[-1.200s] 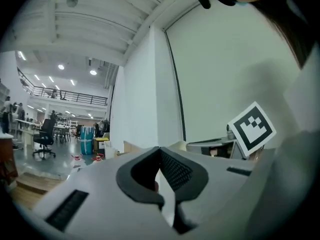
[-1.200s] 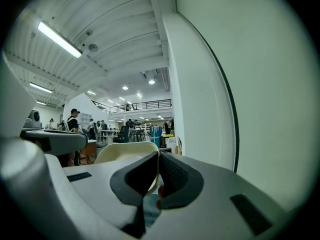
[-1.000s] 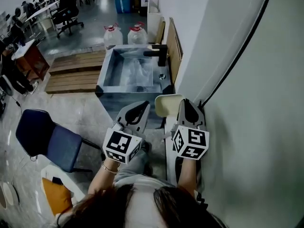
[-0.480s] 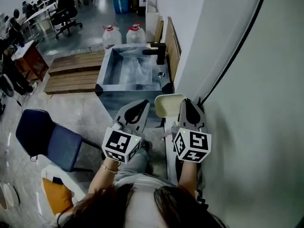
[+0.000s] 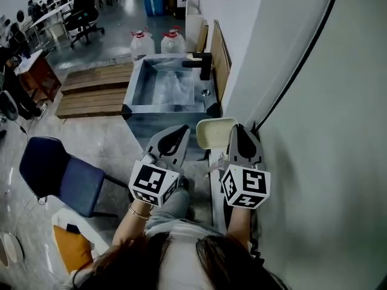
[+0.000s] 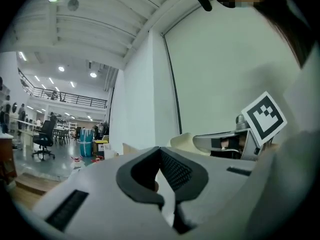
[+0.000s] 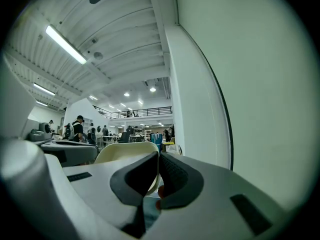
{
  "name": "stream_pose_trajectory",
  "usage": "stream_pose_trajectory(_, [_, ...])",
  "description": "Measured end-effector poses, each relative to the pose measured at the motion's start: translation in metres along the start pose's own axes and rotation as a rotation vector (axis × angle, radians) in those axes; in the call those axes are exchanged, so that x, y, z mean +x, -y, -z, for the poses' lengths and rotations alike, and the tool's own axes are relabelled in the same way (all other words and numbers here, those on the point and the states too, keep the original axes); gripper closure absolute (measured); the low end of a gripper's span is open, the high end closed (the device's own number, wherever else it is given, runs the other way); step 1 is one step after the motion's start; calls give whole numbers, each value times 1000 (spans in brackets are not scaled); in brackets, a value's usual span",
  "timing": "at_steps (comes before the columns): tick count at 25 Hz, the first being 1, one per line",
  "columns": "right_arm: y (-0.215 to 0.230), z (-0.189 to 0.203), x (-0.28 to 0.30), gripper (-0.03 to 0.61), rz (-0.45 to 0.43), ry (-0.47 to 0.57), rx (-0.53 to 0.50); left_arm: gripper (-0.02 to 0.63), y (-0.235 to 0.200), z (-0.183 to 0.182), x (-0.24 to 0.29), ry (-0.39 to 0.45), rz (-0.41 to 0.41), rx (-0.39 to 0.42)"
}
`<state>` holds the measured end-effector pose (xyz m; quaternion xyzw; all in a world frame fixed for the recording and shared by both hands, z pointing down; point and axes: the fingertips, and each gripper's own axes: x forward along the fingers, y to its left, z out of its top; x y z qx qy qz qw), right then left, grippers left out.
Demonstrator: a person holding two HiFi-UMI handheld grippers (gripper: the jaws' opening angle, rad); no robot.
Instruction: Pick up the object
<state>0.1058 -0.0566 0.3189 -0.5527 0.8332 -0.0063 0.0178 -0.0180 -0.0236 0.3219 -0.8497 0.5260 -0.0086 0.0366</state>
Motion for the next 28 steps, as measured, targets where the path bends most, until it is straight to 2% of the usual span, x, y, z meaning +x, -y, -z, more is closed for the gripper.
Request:
stream_pose_trajectory(17, [1,4,1,546,-2,-13,-7,606,-1,1,6,4,11,-19])
stream_pose_trajectory(28, [13,9,23,546,-7,-37,2,606,-5,7,32,-20,23,-17])
